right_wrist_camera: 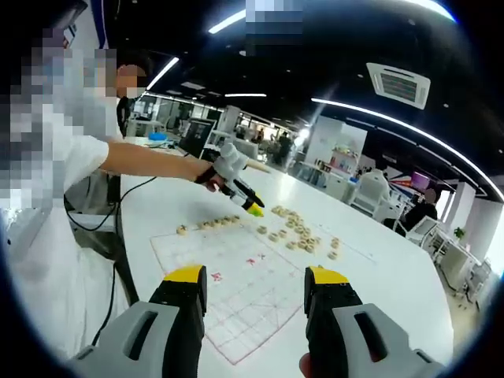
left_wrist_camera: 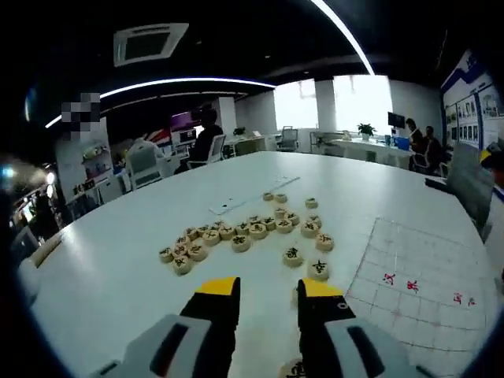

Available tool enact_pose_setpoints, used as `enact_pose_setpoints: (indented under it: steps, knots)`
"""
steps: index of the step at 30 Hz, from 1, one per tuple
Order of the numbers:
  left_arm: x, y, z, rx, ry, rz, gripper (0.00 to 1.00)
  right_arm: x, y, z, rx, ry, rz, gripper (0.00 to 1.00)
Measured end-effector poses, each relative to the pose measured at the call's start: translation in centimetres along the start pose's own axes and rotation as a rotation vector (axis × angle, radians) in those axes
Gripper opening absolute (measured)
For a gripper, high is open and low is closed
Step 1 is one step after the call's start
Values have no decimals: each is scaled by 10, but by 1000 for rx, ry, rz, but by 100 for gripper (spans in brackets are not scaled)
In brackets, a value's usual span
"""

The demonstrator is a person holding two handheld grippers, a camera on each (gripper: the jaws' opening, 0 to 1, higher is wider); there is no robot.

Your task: Pick up the chess pieces one by one and place each piece onto its starting position on the chessboard, setting the pieces on their correct points until all the chess pieces are arranged in the starting layout

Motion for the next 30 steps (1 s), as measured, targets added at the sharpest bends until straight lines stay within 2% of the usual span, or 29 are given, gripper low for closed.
enact_pose_setpoints:
  steps: [2,4,8,15,23,30]
  knots:
    - [5,-4,-13,5,-26,-3,31,0,1,-1,3,-3,-1,50]
    - [9,-16,-26,-19,-45,15,31,0,1,-1,3,-5,-2,50]
    - [10,-27,-48,-35,-46,46,29,0,2,-1,1,-7,-2,50]
    - [14,-22,-83,7,-82,69,29,-1,3,0,3,0,-8,50]
    - [21,-15,-93,31,-108,106,26,-4,7,-1,8,2,-16,50]
    - [22,-13,-98,28,-108,83,19,-3,6,-2,4,-3,-16,50]
Point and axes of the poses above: the point that each gripper's makers call its tool centre point, and the gripper's own axes: z roughly backward along the fingers, x roughly to its left, y roughly out of its underside, the point moved 3 cm from there along z, roughly backward along the fingers, and after that the axes turned 11 degrees about z, right-handed, at the moved point
